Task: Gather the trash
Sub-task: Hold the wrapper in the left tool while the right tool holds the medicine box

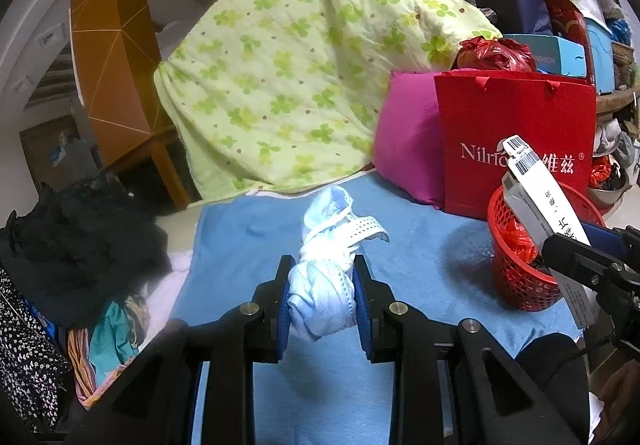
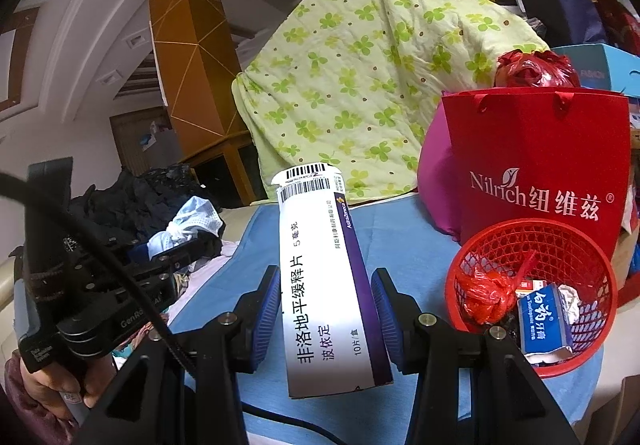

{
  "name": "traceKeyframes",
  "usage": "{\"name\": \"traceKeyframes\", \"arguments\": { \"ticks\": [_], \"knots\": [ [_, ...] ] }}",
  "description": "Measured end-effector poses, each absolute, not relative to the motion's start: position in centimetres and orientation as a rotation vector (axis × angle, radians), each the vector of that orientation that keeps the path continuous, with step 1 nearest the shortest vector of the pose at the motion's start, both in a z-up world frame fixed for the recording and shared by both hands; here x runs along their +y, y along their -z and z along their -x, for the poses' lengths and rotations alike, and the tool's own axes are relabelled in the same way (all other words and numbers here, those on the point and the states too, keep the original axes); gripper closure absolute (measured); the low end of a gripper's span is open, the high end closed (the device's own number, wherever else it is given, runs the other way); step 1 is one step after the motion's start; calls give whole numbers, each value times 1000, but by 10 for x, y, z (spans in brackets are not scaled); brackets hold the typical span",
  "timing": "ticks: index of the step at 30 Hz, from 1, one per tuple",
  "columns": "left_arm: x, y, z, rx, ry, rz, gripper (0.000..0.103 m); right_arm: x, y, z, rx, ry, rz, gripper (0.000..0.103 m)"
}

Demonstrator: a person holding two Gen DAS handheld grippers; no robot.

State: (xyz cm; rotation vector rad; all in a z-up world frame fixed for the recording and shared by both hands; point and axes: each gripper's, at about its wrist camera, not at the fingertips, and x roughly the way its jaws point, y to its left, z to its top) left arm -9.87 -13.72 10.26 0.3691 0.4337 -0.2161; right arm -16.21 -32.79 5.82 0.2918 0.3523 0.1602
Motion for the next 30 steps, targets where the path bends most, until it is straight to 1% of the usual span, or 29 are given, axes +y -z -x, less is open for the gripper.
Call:
{"name": "traceKeyframes", "arguments": {
  "ticks": [30],
  "knots": [
    [-145,-88,98,465,243,-388,73,-339,-51,160,371,-148,-305,54]
  ]
}}
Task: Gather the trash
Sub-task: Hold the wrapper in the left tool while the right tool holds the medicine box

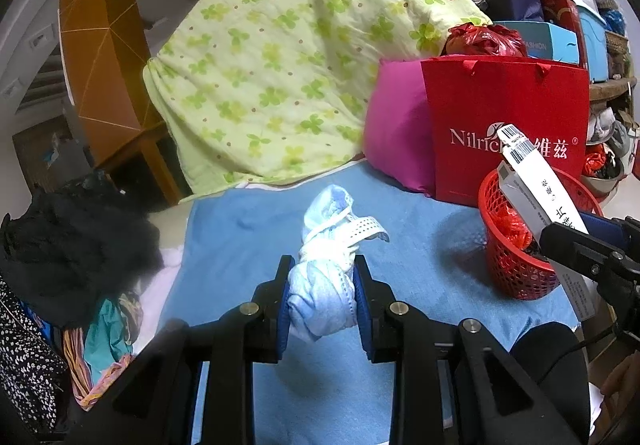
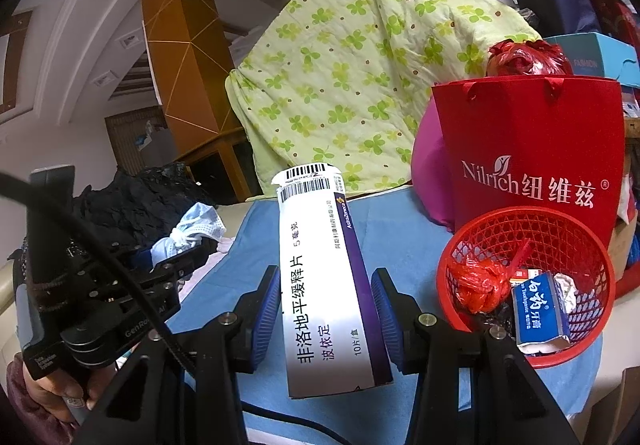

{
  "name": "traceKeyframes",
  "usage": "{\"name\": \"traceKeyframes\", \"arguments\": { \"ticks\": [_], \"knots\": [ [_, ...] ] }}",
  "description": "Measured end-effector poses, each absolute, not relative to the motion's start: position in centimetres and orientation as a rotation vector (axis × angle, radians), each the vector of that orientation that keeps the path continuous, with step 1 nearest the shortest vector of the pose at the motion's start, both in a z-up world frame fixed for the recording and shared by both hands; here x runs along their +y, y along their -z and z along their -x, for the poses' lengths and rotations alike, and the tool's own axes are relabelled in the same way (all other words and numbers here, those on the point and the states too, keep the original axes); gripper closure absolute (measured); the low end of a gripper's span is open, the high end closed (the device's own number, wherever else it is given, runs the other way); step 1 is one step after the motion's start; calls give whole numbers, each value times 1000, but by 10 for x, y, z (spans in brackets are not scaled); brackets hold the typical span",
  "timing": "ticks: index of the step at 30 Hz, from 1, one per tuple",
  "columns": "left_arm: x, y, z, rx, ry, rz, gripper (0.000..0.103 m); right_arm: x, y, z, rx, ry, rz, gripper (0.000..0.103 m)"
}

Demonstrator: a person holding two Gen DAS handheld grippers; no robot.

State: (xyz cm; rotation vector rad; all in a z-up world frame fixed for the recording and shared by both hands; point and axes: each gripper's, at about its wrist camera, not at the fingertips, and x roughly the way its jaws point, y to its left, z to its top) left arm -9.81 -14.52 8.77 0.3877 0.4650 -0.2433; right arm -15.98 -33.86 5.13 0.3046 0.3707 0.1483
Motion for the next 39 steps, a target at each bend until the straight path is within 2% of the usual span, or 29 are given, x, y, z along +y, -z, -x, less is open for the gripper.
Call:
{"name": "traceKeyframes", "arguments": {
  "ticks": [39],
  "knots": [
    [-159,-82,95,483,272,-423,73,-350,-39,167,385,-124,-335,54]
  ]
}}
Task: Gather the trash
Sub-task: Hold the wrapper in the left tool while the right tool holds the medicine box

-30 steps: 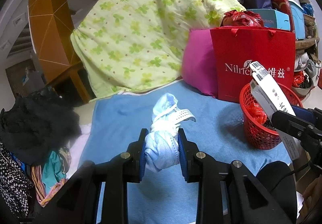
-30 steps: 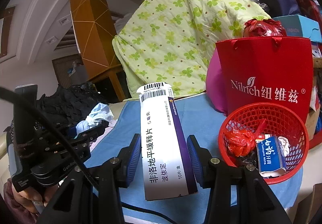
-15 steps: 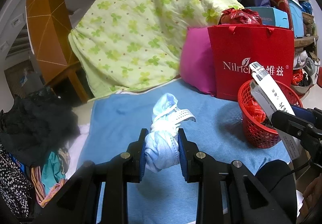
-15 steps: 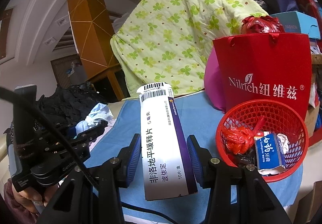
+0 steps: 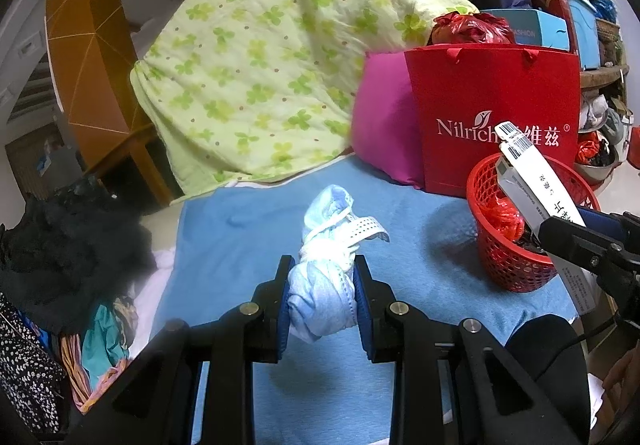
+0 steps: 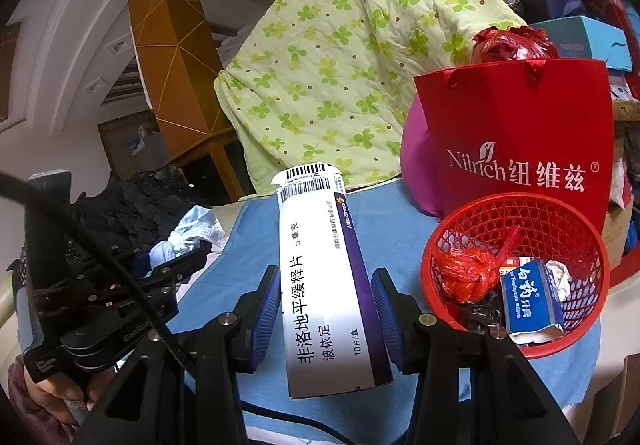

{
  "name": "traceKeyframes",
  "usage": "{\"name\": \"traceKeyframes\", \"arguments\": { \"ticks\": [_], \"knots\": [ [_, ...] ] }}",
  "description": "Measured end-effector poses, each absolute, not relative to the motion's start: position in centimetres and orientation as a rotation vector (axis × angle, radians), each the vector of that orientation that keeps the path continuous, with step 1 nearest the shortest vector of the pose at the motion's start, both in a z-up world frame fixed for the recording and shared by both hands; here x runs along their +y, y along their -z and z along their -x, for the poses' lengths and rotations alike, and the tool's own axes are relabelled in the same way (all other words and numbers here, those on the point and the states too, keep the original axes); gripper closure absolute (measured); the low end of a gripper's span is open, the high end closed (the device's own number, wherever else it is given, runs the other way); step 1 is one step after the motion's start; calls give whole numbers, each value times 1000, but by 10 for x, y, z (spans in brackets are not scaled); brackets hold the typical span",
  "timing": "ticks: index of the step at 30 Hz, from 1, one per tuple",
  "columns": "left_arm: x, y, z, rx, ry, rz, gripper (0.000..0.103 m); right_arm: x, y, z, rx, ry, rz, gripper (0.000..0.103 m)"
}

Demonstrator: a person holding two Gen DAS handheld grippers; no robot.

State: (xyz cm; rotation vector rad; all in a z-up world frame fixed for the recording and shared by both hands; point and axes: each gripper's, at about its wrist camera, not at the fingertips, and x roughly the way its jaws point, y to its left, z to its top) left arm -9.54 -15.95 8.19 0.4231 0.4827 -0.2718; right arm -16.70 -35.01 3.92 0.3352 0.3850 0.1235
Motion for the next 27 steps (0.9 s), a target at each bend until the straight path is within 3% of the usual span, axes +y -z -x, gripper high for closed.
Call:
{"name": "traceKeyframes", "arguments": {
  "ticks": [27],
  "knots": [
    [-175,-71,99,498,303,-458,73,-366,-33,176,391,-101,-382,54]
  ]
}}
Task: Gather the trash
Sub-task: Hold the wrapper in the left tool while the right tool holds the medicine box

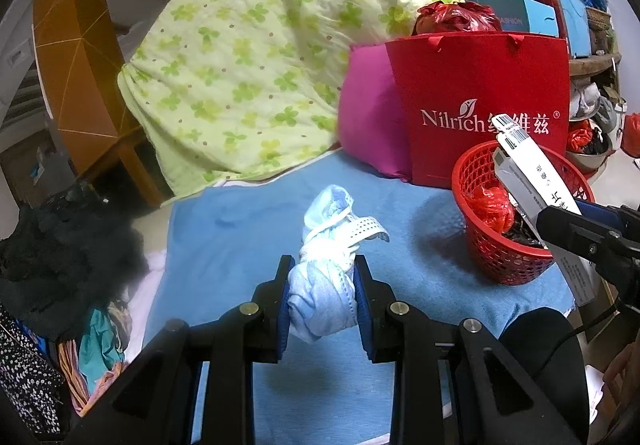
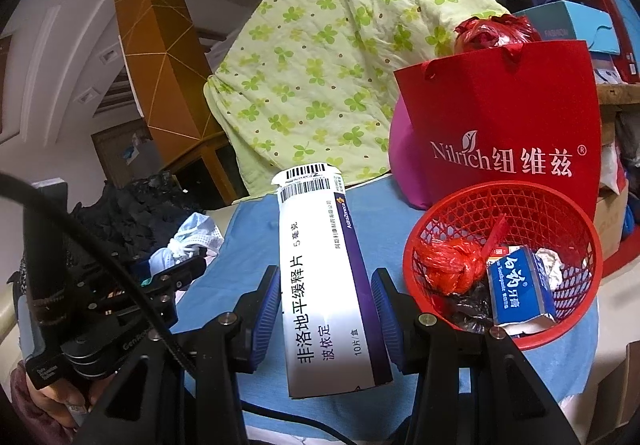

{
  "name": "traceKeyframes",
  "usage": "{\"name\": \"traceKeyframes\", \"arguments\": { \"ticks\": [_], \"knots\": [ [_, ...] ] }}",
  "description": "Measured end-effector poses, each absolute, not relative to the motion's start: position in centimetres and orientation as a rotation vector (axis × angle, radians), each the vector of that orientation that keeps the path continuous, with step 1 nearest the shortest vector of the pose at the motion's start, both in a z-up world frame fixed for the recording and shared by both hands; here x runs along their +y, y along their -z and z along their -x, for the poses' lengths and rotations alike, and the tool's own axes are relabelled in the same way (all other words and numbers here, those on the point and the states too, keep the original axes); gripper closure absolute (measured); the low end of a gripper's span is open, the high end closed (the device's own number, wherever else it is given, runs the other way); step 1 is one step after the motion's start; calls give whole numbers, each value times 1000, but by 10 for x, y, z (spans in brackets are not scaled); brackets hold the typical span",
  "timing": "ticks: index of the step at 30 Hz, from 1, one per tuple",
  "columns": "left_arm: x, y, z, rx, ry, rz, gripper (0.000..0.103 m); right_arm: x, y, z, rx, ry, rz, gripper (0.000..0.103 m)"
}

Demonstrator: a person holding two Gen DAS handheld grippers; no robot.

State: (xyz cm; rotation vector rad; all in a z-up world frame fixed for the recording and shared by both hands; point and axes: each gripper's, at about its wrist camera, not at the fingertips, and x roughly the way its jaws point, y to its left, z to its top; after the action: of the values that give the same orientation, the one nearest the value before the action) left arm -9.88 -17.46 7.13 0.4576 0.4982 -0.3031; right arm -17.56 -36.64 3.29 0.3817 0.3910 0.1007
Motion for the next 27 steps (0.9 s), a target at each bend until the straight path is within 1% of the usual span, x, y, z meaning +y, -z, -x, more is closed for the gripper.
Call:
{"name": "traceKeyframes", "arguments": {
  "ticks": [27],
  "knots": [
    [-208,-60,101,514,351,-500,72,-397,-25,182,394,-57,-434,54]
  ]
}}
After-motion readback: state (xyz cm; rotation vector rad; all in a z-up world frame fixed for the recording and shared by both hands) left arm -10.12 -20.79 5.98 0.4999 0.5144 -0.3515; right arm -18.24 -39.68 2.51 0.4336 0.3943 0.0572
